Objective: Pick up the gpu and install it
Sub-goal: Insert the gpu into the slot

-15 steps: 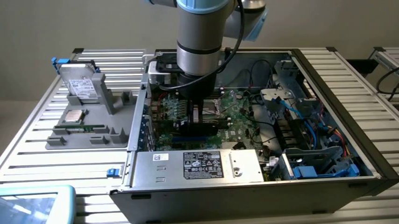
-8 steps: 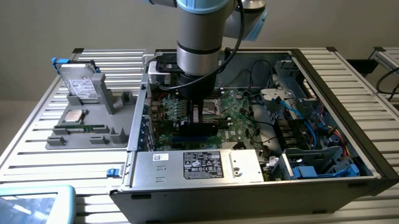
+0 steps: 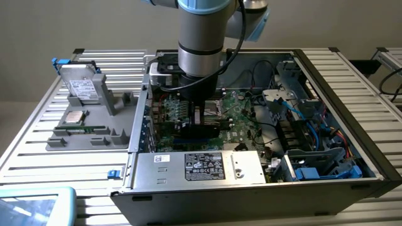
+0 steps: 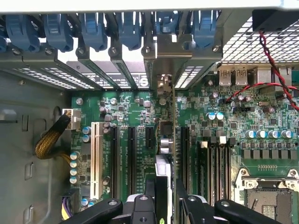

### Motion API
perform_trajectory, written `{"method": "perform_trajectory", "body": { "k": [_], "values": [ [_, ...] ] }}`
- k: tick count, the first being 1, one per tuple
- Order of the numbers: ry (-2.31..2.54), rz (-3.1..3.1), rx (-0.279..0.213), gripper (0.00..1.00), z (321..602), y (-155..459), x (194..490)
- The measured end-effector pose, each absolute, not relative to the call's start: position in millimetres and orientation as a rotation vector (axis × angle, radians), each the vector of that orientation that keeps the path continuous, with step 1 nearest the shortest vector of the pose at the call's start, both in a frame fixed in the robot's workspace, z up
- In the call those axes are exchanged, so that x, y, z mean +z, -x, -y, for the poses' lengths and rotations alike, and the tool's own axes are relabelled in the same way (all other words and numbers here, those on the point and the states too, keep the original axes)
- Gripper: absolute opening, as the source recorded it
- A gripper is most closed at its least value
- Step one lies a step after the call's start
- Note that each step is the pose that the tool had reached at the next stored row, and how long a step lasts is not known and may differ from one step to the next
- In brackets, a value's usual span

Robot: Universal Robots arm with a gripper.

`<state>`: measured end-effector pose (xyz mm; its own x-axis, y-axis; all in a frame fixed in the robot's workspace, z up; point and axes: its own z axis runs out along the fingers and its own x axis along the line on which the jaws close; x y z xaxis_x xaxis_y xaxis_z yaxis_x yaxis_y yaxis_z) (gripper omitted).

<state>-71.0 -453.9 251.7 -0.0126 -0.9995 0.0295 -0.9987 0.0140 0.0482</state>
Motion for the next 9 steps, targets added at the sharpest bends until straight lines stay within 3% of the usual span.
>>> {"method": "perform_trajectory", "body": {
  "k": [9],
  "values": [
    [-2.168, 2.197, -0.021, 0.27, 452.8, 71.1, 251.6]
  ]
}}
